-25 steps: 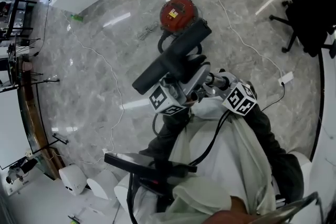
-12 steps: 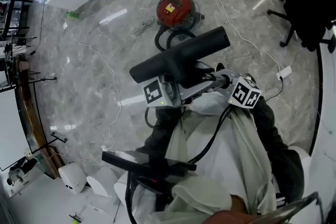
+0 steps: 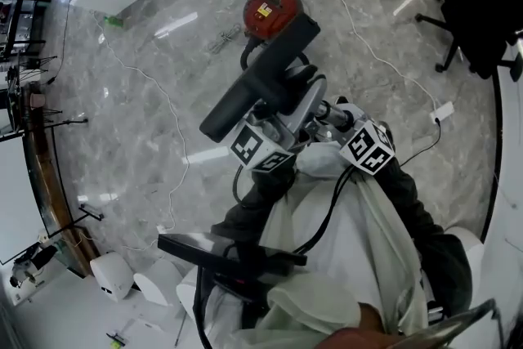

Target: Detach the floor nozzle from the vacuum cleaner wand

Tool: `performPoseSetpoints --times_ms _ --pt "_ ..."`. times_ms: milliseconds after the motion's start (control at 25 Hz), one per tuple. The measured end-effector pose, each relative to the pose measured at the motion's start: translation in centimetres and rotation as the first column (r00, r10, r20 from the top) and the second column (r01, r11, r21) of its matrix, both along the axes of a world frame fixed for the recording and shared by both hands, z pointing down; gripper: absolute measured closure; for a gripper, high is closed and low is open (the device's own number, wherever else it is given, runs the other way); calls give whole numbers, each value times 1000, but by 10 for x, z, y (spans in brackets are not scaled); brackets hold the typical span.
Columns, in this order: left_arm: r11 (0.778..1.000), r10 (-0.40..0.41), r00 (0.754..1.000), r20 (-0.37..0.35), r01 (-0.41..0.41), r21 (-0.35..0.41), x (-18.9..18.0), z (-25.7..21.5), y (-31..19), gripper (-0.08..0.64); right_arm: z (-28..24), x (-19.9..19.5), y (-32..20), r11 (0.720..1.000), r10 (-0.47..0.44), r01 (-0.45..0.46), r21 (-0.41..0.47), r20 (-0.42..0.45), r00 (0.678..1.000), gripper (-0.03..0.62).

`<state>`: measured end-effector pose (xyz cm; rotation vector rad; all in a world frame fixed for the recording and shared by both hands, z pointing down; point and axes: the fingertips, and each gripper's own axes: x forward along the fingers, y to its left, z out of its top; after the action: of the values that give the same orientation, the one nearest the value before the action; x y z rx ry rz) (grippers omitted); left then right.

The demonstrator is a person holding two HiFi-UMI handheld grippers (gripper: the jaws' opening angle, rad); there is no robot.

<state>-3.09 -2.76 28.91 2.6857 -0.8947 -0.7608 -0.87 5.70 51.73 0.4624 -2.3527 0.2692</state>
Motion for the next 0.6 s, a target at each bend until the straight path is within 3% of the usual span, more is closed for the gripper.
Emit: performPoseSetpoints --times_ms 120,200,280,320,360,400,520,600 --pt "999 45 999 2 -45 28 3 -1 4 485 1 -1 3 999 -35 35 -8 15 999 554" --pt "983 173 985 -28 -170 72 9 -6 19 483 0 -1 10 993 -112 113 -16 51 992 552" --pt "926 372 924 -95 -361 109 14 -12 40 483 -5 -1 19 978 -206 208 -13 86 975 552" --pt "897 438 891 -119 -424 128 14 -15 48 483 -7 -1 22 971 -236 238 -8 92 967 554" --pt "886 458 881 -121 -440 147 14 -18 51 483 -8 -1 22 968 -248 249 -2 91 964 552" --pt "895 433 896 -101 -415 163 14 -20 50 483 -8 -1 19 970 -244 245 6 86 966 552" --pt "960 239 971 -24 -232 157 12 -18 34 483 -4 1 9 984 -179 178 12 50 983 552" --pt "986 119 993 -9 -118 117 4 -12 22 483 -1 -2 5 992 -128 127 7 34 991 552"
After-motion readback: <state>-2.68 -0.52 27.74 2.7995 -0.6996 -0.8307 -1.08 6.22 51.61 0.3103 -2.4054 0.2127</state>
